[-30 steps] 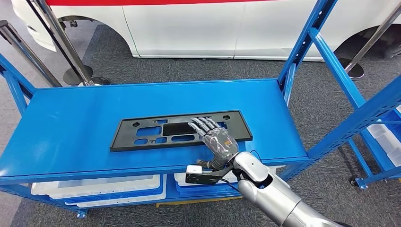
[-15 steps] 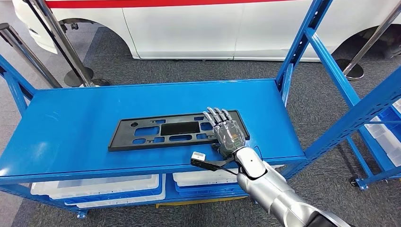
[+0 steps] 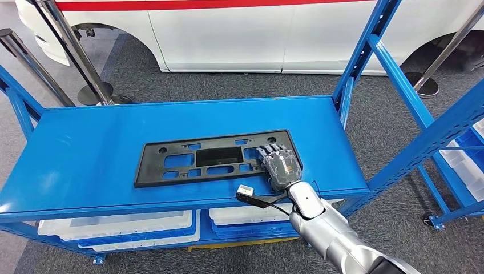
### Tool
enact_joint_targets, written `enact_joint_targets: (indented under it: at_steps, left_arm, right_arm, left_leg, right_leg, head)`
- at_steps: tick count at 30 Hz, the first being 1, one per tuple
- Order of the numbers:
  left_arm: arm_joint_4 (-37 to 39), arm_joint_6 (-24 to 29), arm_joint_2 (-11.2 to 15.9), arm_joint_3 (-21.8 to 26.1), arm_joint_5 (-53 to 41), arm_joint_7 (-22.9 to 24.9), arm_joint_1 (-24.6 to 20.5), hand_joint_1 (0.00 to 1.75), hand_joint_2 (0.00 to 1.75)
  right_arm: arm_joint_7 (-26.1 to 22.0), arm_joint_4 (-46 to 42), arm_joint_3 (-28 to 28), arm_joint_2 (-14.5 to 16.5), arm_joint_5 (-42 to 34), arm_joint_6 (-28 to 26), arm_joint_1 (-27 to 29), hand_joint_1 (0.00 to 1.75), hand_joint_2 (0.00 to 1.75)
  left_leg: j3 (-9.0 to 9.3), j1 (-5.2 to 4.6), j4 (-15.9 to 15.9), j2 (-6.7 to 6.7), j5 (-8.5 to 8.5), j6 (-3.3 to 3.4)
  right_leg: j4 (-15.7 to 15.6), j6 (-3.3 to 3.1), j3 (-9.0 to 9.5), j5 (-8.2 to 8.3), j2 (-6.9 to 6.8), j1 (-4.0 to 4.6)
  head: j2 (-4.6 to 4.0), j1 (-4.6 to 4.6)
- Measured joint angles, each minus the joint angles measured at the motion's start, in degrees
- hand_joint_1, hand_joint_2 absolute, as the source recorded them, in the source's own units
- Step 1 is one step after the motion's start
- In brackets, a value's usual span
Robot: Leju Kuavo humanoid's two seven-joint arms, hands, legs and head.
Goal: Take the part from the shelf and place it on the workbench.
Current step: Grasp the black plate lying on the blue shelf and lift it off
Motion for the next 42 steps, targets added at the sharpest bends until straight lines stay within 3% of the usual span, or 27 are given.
enact_joint_targets:
  at_steps: [14, 18, 24, 30, 38, 42]
  left_arm:
    - [0.00, 0.29, 0.00, 0.04, -0.54, -0.11, 0.00, 0.00, 0.00]
    - [0.00, -0.03, -0.02, 0.21, -0.01, -1.04, 0.01, 0.00, 1.75]
    - [0.00, 0.47, -0.14, 0.89, 0.63, -1.96, 0.02, 0.00, 1.75]
    - [0.00, 1.25, -0.17, 1.61, 0.26, -3.85, 0.06, 0.00, 1.75]
    - [0.00, 1.71, -0.17, 2.24, 0.28, -3.01, 0.17, 0.00, 1.75]
    - [0.00, 1.77, -0.16, 2.93, 0.31, -2.92, 0.19, 0.00, 1.75]
  right_arm:
    - [-1.15, -0.37, -1.34, 0.02, 1.22, -0.28, 0.25, 1.75, 1.75]
    - [-1.26, -0.68, -1.82, 0.02, 1.64, -0.27, 0.60, 1.75, 1.75]
    - [-1.78, -1.38, -2.43, 0.02, 1.74, -0.54, 1.23, 1.75, 1.75]
    - [-2.20, -4.98, -3.19, -0.84, 3.09, -4.29, 3.75, 1.75, 1.75]
    - [-3.68, -21.70, -4.87, -5.28, 3.45, -4.49, 10.54, 1.75, 1.75]
    - [-5.01, -30.36, -5.52, -7.54, 1.73, -3.67, 12.43, 1.75, 1.75]
  left_leg:
    - [0.03, 0.00, 0.00, 0.01, -0.01, -0.01]
    - [0.05, 0.00, 0.00, 0.03, -0.01, -0.01]
    - [0.08, 0.00, 0.00, 0.05, -0.01, -0.01]
    - [0.07, 0.00, 0.00, 0.05, -0.02, -0.01]
    - [-0.24, -0.34, 0.14, 0.00, -0.11, 0.13]
    - [-0.35, -0.65, 0.36, 0.01, -0.23, 0.57]
  right_leg:
    - [0.00, 0.00, 0.02, -0.03, 0.00, 0.01]
    - [0.00, 0.01, 0.04, -0.03, 0.01, 0.01]
    - [-0.01, 0.00, 0.05, -0.03, 0.03, 0.01]
    - [-0.01, 0.00, 0.04, -0.03, 0.02, 0.02]
    - [-0.09, 0.13, -0.17, 0.03, 0.01, -0.25]
    - [-0.14, 0.55, -0.20, 0.12, 0.03, -0.57]
  head:
    - [-0.01, 0.00]
    - [0.00, 0.00]
    - [0.00, 0.00]
    - [0.00, 0.00]
    - [0.00, 0.00]
    - [0.00, 0.00]
